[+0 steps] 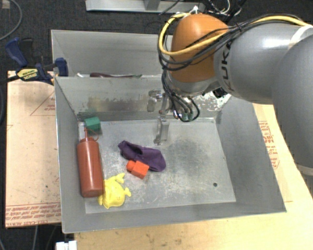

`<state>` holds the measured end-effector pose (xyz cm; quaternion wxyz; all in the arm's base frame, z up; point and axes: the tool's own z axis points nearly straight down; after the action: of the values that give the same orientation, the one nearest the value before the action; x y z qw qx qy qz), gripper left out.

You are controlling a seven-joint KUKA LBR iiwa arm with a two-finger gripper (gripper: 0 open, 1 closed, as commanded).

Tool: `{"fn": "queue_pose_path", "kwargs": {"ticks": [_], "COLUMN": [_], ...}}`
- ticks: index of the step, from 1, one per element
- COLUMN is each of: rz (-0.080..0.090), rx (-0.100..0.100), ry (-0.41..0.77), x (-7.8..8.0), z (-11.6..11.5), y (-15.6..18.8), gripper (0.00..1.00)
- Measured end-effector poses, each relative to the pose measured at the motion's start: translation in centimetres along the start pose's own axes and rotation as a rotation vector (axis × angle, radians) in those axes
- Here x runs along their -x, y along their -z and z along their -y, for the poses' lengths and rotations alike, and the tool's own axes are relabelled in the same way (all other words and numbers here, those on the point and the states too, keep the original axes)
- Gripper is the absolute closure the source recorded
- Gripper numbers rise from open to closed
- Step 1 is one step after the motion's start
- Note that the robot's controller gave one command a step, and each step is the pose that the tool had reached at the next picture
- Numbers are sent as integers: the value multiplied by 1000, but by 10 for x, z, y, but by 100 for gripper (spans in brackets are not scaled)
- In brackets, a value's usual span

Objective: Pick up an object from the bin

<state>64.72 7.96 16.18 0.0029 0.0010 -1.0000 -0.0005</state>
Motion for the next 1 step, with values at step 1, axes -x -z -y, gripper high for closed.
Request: {"fn": "queue_pose_path", "kwargs": {"ticks": [1], "rz": [8], "rx": [1], "ry": [-1], "x": [2], "z": [0], "y": [5], "gripper": [0]}}
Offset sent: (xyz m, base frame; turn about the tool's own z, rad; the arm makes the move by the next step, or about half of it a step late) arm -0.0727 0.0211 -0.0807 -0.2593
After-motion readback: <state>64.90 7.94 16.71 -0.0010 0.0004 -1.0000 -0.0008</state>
